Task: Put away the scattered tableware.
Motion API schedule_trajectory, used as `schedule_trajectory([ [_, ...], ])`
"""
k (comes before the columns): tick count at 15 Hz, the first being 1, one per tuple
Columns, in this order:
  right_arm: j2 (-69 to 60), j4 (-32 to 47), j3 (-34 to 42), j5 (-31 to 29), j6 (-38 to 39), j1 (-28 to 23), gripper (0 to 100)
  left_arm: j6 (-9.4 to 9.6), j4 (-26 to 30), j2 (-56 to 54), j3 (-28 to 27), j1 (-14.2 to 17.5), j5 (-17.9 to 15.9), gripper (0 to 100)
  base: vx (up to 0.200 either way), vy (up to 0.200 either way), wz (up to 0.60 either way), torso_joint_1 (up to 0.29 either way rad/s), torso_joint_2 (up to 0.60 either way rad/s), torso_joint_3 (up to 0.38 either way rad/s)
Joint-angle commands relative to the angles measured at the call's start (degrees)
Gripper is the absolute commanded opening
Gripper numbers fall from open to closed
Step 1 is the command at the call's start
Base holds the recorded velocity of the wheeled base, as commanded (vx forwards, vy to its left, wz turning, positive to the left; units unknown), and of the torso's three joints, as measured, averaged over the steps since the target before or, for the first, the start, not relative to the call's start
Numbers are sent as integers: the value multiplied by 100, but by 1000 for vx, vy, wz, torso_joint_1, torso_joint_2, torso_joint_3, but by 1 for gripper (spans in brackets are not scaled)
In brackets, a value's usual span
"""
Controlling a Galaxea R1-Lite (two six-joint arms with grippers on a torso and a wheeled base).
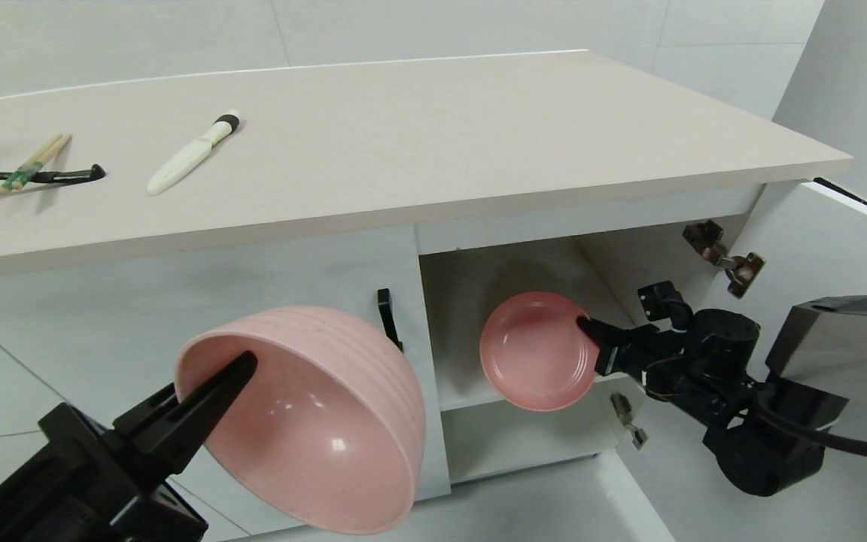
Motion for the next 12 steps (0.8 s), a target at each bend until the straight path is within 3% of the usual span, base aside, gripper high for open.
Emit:
schedule_trajectory([
  [1, 445, -1, -356, -21, 52, -34, 0, -4, 1, 18, 1, 0, 4, 0, 0, 0, 0, 0, 0, 0],
  [6, 656, -1, -497, -12, 60, -140, 0, -4, 36, 18, 1, 0, 4, 0, 0, 0, 0, 0, 0, 0],
  [12, 1078, -1, -1305, -3, 210, -158, 0, 13, 168, 18, 1, 18, 4, 0, 0, 0, 0, 0, 0, 0],
])
